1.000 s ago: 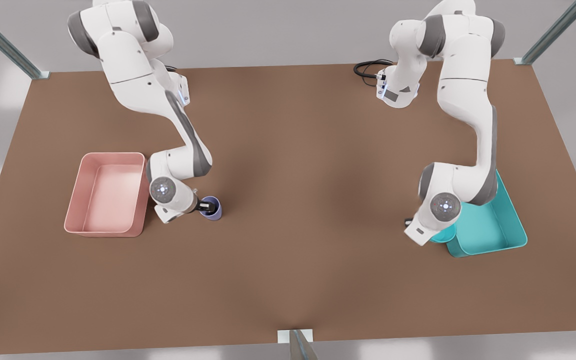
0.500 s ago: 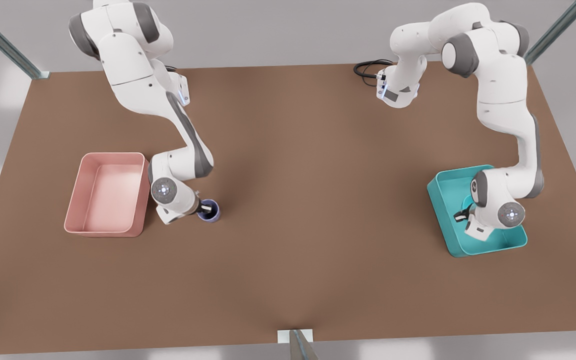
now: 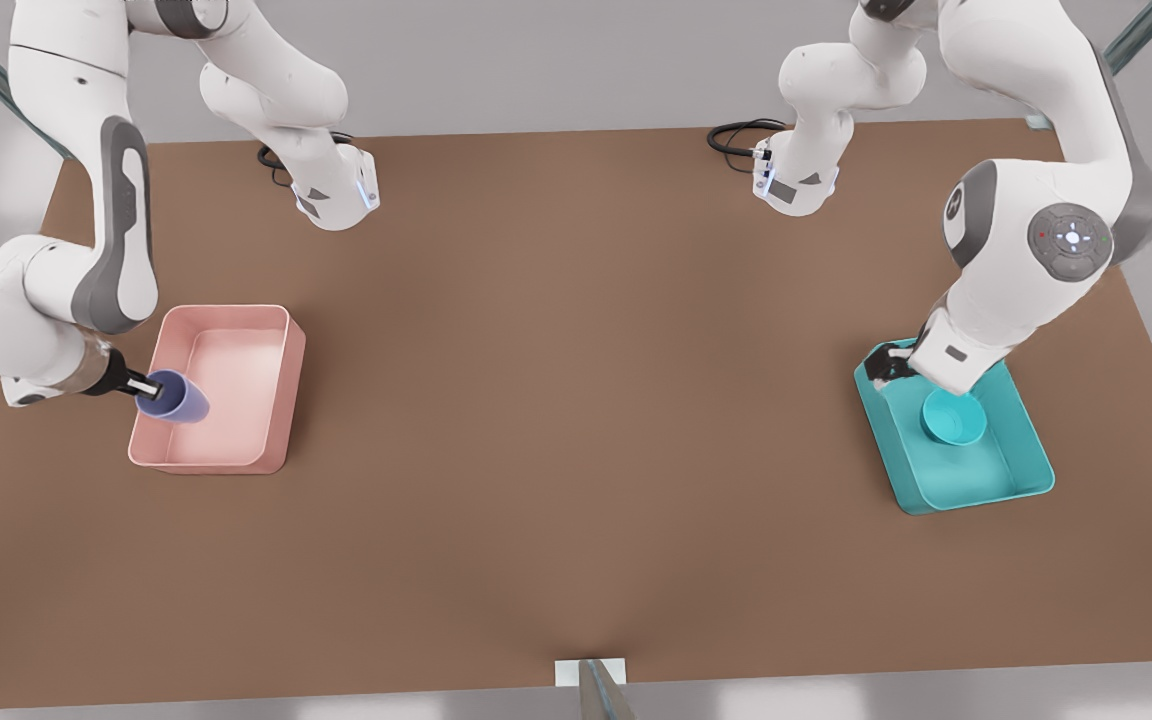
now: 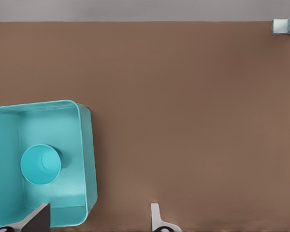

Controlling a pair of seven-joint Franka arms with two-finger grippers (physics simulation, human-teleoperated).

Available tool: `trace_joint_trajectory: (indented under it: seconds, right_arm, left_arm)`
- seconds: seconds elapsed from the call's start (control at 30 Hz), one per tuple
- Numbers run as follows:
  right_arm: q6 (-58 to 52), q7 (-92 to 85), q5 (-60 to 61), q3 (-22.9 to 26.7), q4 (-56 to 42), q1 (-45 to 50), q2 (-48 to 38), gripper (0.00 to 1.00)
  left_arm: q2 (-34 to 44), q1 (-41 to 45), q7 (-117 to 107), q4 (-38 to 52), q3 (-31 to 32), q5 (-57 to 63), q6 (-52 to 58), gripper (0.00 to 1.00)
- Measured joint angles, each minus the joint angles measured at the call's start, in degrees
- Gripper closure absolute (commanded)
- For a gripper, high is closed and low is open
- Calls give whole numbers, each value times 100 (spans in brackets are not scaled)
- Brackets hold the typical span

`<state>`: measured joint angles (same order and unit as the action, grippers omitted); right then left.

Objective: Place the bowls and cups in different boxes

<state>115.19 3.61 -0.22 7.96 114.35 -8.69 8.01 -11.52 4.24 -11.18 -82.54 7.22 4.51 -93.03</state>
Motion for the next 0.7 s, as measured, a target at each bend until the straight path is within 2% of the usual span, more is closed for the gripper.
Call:
trace_joint_trajectory:
  seconds: [0.2,0.47,0.5,0.53,0.57,0.7]
  right_arm:
    - [1063,-809,-45,-6,894,49,357,79]
    - [2028,-1553,56,-27,1038,23,779,79]
    - [2080,-1620,60,-35,1035,26,793,53]
    - [2121,-1673,49,-41,1025,32,801,3]
    - [2155,-1710,20,-47,1015,34,806,0]
    - [2234,-1624,-247,-54,980,37,803,0]
  left_arm:
    - [36,-104,161,219,150,-99,1213,0]
    - [29,-146,308,218,137,-133,1720,0]
    - [29,-159,323,218,137,-134,1748,0]
    - [29,-171,336,218,137,-135,1771,0]
    - [29,-177,349,218,135,-136,1792,0]
    - [29,-214,393,218,136,-137,1849,0]
